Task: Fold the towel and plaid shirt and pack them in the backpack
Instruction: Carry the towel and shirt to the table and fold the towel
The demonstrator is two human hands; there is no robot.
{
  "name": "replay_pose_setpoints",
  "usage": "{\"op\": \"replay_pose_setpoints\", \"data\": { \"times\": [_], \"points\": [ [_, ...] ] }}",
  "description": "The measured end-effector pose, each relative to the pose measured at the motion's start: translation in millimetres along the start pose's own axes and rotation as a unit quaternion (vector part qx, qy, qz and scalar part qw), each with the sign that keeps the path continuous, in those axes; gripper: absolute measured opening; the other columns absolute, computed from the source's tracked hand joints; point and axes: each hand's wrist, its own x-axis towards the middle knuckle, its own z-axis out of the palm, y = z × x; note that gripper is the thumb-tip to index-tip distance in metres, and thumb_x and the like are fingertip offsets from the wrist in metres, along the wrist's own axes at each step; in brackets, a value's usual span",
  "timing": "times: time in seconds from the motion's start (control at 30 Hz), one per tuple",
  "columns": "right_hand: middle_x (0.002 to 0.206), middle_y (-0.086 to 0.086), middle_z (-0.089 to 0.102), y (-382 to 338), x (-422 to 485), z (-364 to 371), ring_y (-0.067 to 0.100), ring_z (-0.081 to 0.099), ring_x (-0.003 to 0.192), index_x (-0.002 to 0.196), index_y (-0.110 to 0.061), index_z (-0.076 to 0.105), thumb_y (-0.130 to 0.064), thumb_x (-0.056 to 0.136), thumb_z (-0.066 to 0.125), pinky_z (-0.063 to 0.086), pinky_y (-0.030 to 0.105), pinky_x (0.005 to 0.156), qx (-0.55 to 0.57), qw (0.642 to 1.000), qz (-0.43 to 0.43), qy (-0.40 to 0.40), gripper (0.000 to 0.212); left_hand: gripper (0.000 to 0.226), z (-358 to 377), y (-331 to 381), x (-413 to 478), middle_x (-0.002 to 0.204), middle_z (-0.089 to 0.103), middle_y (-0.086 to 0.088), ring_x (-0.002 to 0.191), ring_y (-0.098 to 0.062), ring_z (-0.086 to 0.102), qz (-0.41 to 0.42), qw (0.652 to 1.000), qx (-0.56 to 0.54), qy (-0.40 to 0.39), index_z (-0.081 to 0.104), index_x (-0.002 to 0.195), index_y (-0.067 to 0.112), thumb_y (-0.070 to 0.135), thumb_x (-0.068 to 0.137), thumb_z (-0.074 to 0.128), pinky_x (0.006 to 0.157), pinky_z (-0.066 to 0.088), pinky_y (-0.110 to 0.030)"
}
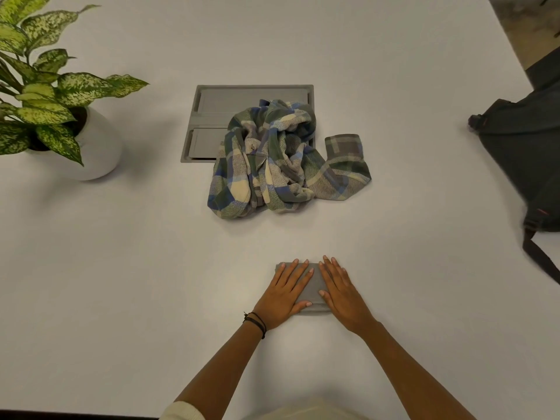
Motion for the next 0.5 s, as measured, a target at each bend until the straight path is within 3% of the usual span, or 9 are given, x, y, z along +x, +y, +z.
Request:
{"op": "replay_pose_setpoints", "data": {
  "times": [0.13,0.5],
  "points": [
    [0.156,0.004,0.008,0.4,1.2,2.7,0.017,-0.001,0.144,0.148,-0.024,-0.008,-0.041,0.1,0.015,0.003,0.032,0.117,0.006,1.0,0.009,0.005,0.056,0.067,4.2,-1.0,0.8,0.153,0.023,-0.009,0.143,-0.024,0.014,0.002,1.0,-0.009,0.01,0.02,0.148,0.012,0.054,0.096,0.03,0.117,0.007,-0.043],
    [0.156,0.003,0.006,-2.6,1.4,-0.1,0.015,-0.002,0.144,0.147,-0.027,-0.011,-0.044,0.1,0.012,-0.004,0.024,0.117,0.006,1.0,0.009,0.007,0.055,0.065,2.9,-2.4,0.4,0.154,0.021,-0.008,0.143,-0.023,0.013,0.007,1.0,-0.025,0.0,0.019,0.148,0.012,0.052,0.097,0.026,0.117,0.006,-0.042]
  ]
}}
